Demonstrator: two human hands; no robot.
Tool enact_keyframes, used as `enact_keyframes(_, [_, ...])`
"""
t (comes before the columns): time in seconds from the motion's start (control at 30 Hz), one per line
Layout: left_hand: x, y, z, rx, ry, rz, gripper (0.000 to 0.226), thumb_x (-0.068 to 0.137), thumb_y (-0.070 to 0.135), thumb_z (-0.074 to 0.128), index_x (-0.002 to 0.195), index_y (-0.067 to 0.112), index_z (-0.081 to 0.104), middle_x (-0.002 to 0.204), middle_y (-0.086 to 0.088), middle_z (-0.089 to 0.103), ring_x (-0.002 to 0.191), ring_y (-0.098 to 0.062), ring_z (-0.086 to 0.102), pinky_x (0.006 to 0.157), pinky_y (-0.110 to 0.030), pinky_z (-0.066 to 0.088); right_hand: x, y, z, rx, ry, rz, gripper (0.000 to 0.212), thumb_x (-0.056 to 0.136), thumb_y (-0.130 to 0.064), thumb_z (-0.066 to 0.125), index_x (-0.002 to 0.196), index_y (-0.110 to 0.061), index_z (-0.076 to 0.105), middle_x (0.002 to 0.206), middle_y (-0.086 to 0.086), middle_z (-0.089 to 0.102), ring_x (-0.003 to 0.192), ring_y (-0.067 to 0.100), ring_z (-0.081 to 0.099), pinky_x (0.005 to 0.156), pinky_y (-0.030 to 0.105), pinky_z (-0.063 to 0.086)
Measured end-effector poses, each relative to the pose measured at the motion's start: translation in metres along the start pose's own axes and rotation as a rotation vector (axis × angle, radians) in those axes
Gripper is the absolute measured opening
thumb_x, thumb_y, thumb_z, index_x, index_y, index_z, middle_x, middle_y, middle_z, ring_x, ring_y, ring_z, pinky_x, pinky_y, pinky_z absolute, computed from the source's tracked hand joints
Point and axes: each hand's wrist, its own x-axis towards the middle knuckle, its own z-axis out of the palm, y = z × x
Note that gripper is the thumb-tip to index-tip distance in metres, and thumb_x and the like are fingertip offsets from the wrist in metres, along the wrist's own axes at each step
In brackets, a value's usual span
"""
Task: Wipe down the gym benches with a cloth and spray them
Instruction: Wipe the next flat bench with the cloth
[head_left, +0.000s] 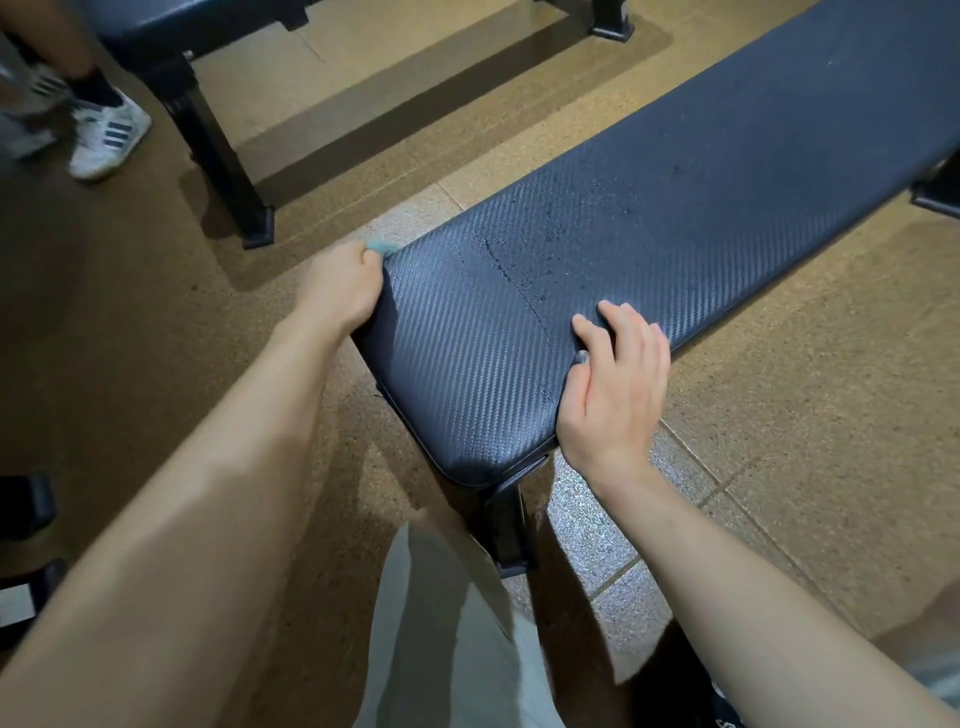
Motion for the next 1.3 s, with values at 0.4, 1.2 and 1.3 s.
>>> enact_keyframes(0.4, [-0.146,-0.017,0.048,0.072,0.049,0.386,0.051,0.108,0.024,0.027,0.156,0.014,0.039,0.165,-0.003,0.033,0.156,-0.022,0.019,0.128,-0.043,0.012,0.001,0.001,-0.002,-0.025,-0.053,-0.002,0.040,0.094,-0.019,0.042,0.127,-0.011,0.064,0.142,0.012,0.054,0.140,0.031,0.042,0.123,0.049,0.020])
enact_keyframes(1.2, [-0.176,0.087,0.110,0.538,0.068,0.665,0.055,0.105,0.029,0.027,0.158,0.017,0.035,0.164,-0.004,0.035,0.152,-0.031,0.032,0.123,-0.050,0.027,0.142,0.126,-0.036,-0.136,-0.115,-0.150,0.036,0.100,-0.032,0.034,0.104,-0.012,0.064,0.114,0.012,0.058,0.102,0.035,0.053,0.087,0.045,0.039])
enact_keyframes(1.3, [-0.167,0.121,0.126,0.533,0.069,0.612,0.057,0.104,0.032,0.024,0.159,0.022,0.033,0.165,0.000,0.033,0.153,-0.027,0.030,0.124,-0.048,0.025,0.146,0.131,-0.034,-0.133,-0.116,-0.132,0.034,0.100,-0.031,0.034,0.105,-0.013,0.063,0.114,0.011,0.058,0.100,0.035,0.052,0.085,0.045,0.037])
